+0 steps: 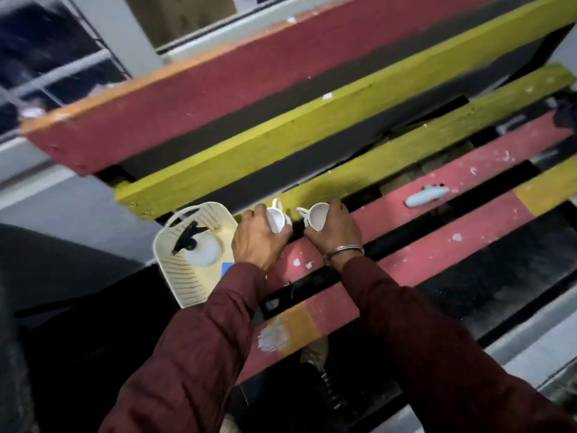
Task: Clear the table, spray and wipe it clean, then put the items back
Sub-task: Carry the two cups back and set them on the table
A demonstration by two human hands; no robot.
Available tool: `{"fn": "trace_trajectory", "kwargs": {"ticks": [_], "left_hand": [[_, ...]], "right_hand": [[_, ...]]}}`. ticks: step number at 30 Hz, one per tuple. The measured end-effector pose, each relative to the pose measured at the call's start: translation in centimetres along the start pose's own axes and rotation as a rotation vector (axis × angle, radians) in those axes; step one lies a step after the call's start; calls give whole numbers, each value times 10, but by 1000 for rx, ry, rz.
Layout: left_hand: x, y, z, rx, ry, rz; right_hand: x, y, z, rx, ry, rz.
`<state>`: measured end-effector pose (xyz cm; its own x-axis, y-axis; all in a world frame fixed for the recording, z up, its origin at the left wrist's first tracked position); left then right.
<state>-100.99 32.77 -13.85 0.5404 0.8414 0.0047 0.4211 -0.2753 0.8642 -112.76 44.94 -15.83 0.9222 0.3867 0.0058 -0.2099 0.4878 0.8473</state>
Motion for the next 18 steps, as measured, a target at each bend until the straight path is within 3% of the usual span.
{"fn": "trace_trajectory", "kwargs": {"ticks": [7,18], "left_hand": [[27,162,78,102,150,-155],[117,407,266,9,184,-407]], "right_hand": [[73,26,152,-154,163,-5],[273,11,394,-184,454,69]]}}
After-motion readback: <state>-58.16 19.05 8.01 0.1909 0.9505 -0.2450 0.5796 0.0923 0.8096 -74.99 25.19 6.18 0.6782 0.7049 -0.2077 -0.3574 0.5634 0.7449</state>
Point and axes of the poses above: each hand's wrist, its own x-axis away from the middle knuckle, its own y-axis out of the back of the hand, z = x × y, the point moved 3 cm from there along -x, towards the middle knuckle, and after that the axes turned 13 degrees about -z, right-handed, at the moved point
